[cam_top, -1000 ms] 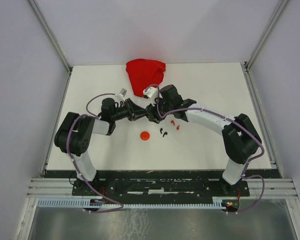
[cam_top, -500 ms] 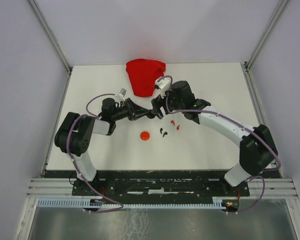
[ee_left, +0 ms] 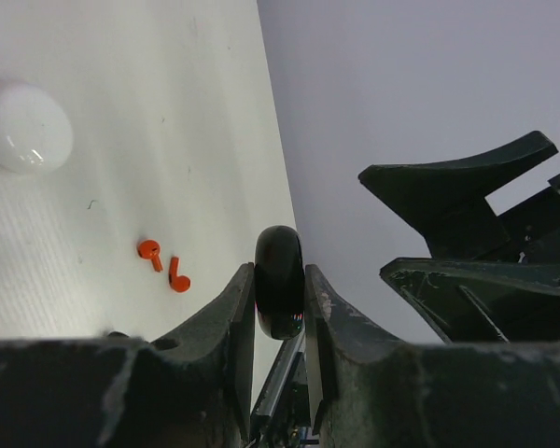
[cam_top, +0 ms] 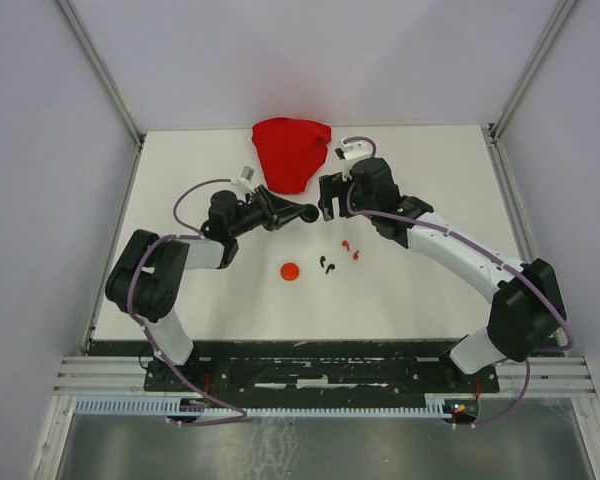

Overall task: Insert the wireless bluetooth earbuds into the charging case
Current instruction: Pick up the charging case at the center of the board, then open the charging case, then pick up the earbud from the center of the board, then place the earbud in the charging case.

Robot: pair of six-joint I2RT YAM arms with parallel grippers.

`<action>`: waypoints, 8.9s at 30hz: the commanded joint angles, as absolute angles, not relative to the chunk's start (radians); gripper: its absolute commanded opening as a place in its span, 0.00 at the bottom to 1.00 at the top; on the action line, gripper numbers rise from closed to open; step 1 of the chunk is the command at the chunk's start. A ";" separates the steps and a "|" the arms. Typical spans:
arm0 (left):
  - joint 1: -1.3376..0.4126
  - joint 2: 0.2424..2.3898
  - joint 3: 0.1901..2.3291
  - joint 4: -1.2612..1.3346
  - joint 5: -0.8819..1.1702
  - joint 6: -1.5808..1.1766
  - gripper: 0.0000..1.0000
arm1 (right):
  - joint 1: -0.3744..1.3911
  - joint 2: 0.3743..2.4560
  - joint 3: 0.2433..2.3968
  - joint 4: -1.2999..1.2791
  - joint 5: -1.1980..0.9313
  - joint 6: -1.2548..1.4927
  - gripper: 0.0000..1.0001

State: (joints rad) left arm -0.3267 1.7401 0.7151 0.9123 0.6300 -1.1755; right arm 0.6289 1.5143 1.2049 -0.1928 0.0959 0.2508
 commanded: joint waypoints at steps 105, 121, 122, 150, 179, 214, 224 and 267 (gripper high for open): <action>-0.126 1.754 0.529 1.318 0.595 -1.505 0.03 | 0.749 1.996 1.438 -0.571 0.070 0.406 0.40; -0.125 1.754 0.526 1.322 0.595 -1.507 0.03 | 0.749 2.011 1.446 -0.581 0.060 0.404 0.38; -0.126 1.754 0.527 1.322 0.595 -1.508 0.03 | 0.749 2.014 1.448 -0.583 0.060 0.404 0.37; -0.124 1.761 0.529 1.328 0.594 -1.512 0.03 | 0.749 2.036 1.470 -0.605 0.048 0.392 0.34; -0.119 1.765 0.529 1.333 0.600 -1.513 0.03 | 0.749 2.041 1.490 -0.612 0.049 0.384 0.19; -0.117 1.784 0.543 1.343 0.616 -1.530 0.03 | 0.749 1.898 1.463 -0.450 0.172 0.371 0.14; -0.118 1.797 0.558 1.358 0.644 -1.550 0.03 | 0.740 1.763 1.339 -0.210 0.209 0.344 0.13; -0.165 1.830 0.603 1.364 0.715 -1.562 0.03 | 0.670 1.597 1.112 0.175 0.102 0.316 0.11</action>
State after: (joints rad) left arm -0.1570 1.8236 0.5674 1.3163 0.6914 -1.5444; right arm 0.6811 1.6501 1.1301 0.0753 0.1413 0.3176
